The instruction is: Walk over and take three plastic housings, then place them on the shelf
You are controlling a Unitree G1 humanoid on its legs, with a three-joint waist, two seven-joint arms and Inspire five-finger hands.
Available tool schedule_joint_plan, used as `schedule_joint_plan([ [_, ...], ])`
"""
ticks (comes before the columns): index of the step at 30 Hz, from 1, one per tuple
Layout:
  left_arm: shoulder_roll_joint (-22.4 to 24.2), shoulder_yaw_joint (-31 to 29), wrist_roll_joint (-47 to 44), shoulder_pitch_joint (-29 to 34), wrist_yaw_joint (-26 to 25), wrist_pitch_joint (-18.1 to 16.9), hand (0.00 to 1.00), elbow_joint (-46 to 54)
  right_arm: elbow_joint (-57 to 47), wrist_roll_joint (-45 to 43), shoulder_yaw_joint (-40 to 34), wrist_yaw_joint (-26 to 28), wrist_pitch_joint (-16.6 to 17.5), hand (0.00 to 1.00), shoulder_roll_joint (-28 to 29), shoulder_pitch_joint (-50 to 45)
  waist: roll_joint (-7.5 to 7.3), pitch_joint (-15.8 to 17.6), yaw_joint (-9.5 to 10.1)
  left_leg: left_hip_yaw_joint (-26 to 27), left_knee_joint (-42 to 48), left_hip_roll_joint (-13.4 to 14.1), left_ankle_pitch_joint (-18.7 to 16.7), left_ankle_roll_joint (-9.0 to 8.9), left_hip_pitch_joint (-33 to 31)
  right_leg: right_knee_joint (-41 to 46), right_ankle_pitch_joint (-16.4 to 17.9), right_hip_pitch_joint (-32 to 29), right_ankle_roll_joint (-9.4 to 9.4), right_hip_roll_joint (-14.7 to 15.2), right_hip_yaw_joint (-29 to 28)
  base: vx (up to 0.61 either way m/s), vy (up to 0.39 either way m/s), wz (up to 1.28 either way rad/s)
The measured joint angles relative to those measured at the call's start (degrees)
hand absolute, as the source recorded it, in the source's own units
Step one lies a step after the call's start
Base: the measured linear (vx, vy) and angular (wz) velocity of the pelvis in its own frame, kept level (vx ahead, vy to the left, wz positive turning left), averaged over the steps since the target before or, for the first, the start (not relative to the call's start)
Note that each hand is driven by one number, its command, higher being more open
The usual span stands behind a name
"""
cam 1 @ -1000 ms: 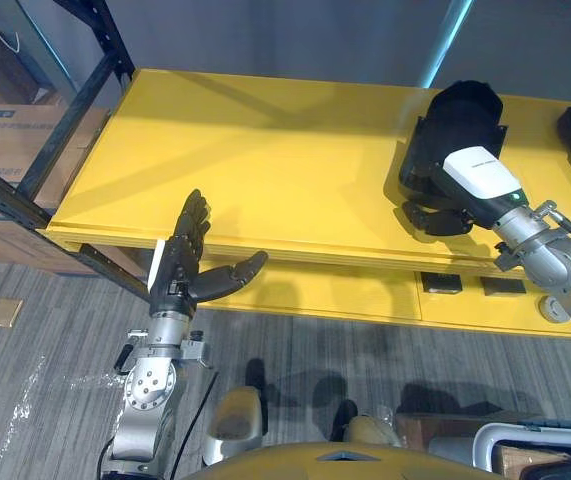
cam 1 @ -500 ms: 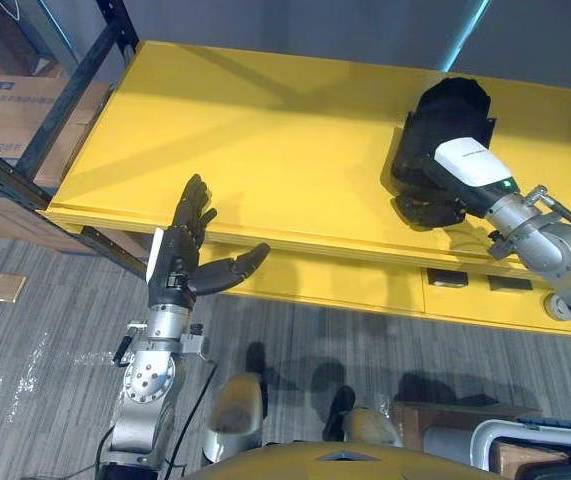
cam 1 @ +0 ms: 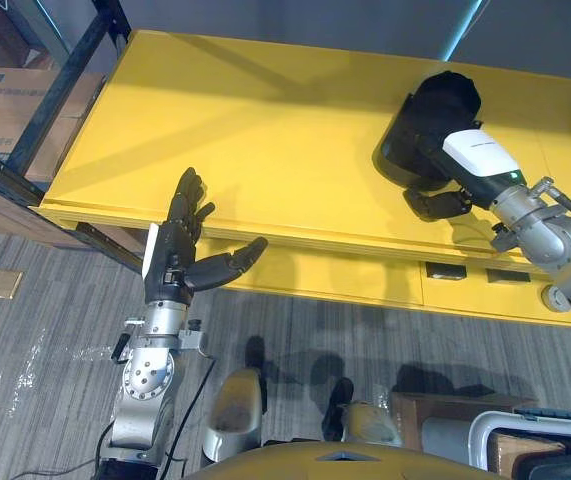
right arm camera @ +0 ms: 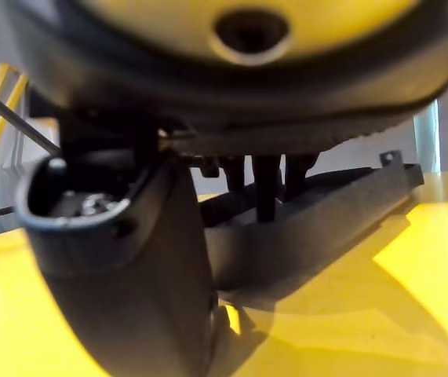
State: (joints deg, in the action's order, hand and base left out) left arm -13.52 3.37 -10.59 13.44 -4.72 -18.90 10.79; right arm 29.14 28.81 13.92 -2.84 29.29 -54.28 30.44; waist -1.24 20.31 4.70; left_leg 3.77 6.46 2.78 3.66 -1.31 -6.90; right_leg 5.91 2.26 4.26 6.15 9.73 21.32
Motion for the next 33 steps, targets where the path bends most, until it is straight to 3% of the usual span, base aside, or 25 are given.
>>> schedule_joint_plan([
  [9, 0.0, -0.6, 0.8, 0.5, -0.1, 0.1, 1.00, 0.2, -3.1, 2.7, -6.9, -1.6, -0.2, 1.00, -0.2, -6.2, -1.68, -0.5, -0.36, 2.2, -7.6, -0.1, 2.8, -0.31, 4.7, -0.3, 0.0, 0.1, 0.02, 0.0, -1.9, 0.03, -0.007, -0.12],
  [13, 0.1, -1.7, 2.0, 1.4, -0.3, 0.1, 1.00, 0.9, -10.1, 4.8, -14.2, -2.3, 0.3, 1.00, -5.7, -13.9, -2.40, -1.3, -1.83, 3.2, -9.5, -0.5, 3.2, -0.16, 6.0, -1.0, -0.3, 0.2, 0.44, 0.2, -2.7, 0.05, 0.006, -0.10],
  [15, 0.1, -1.9, 2.0, 2.1, -0.5, 0.1, 1.00, 0.9, -10.4, 4.8, -15.2, -2.8, 0.2, 1.00, -5.7, -14.5, -2.65, -2.0, -2.19, 3.7, -10.1, -0.5, 3.2, -0.16, 6.5, -1.1, -0.3, 0.3, 0.45, 0.3, -3.0, 0.03, 0.000, -0.11],
  [22, 1.1, -1.8, 2.0, 3.1, -1.2, 3.1, 1.00, 0.6, -20.0, -1.4, -22.0, -1.0, -1.0, 1.00, -4.9, -18.4, -2.16, -5.1, -4.13, 5.3, -11.3, -0.5, 3.3, -0.21, 8.5, -1.2, -0.3, 0.9, 0.62, 0.3, -4.4, 0.00, 0.004, -0.12],
  [28, 2.7, 0.2, 2.0, 3.4, -0.8, 5.9, 1.00, 0.3, -28.2, -17.8, -22.1, 7.1, -7.2, 1.00, 5.0, -18.4, -1.59, -7.7, -4.97, 6.1, -11.5, -0.3, 3.3, -0.27, 9.5, -1.2, -0.4, 1.4, 0.82, 0.2, -5.0, -0.02, 0.005, -0.08],
  [33, 4.8, 0.3, 2.0, 3.3, -0.6, 7.1, 1.00, 0.3, -37.0, -33.5, -22.5, 13.9, -17.1, 1.00, 21.7, -18.5, -0.55, -9.2, -4.91, 6.7, -11.3, -0.3, 3.4, -0.19, 10.2, -1.2, -0.6, 1.7, 0.99, 0.1, -5.9, -0.02, 0.019, -0.07],
])
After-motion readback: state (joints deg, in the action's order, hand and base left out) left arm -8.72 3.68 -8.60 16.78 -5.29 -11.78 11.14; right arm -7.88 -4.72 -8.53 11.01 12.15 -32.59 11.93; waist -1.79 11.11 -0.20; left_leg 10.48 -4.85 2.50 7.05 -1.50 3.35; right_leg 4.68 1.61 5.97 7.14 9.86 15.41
